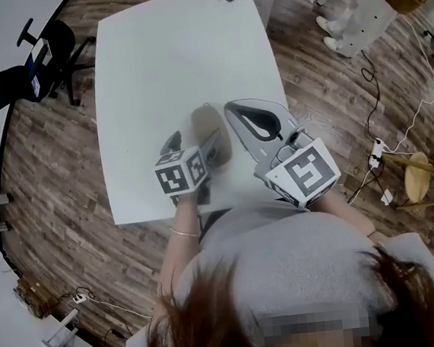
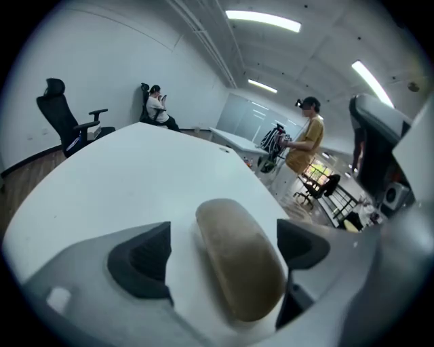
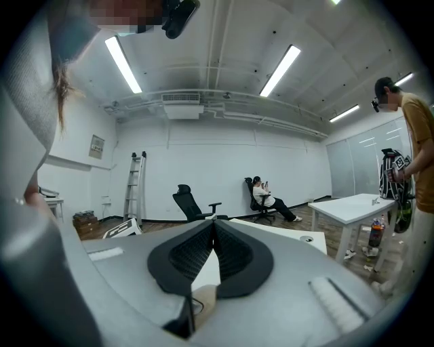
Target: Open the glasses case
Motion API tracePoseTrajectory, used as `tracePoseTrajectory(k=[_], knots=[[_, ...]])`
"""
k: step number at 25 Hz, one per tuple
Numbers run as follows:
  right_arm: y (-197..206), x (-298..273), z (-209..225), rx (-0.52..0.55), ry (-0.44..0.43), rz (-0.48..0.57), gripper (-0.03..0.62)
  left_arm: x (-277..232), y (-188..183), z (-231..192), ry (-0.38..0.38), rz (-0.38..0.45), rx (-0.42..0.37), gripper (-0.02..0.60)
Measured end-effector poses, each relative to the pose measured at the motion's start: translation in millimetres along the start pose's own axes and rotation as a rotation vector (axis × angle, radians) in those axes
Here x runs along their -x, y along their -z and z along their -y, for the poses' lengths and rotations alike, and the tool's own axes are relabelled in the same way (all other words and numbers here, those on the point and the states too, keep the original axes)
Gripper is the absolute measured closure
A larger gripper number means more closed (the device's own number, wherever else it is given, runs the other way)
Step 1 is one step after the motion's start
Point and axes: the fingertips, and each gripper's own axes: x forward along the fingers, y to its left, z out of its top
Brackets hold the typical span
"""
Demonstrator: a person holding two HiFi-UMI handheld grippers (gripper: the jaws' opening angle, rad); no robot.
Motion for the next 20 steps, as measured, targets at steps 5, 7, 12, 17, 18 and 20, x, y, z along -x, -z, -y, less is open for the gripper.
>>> tracePoseTrajectory(k=[5,7,12,17,18,20], knots=[[5.2,-3.1,0.0,-0.011,-0.002,-0.013,0.589,-17.8,12.2,-0.8,0.005,-0.089,-0.003,0.097],[6.6,-2.7,1.4,-0.022,0.003,-0.014,0.589,-26.9,13.6,9.5,0.037,-0.113,-0.014,0.097],[8.0,1.2,4.3,-0.026,0.016,-0.012,0.589,-48.5,11.6,33.6,0.057,-0.14,-0.087,0.094],[8.7,9.1,9.1,-0.06,0.016,0.0,0.589,-63.8,18.2,46.2,0.048,-0.213,-0.134,0.094],[7.8,10.4,10.6,-0.061,0.019,0.004,0.589,-66.5,20.8,48.9,0.051,-0.232,-0.134,0.094],[6.8,12.9,13.9,-0.062,0.026,0.009,0.589,-70.4,26.1,54.1,0.07,-0.268,-0.134,0.099]])
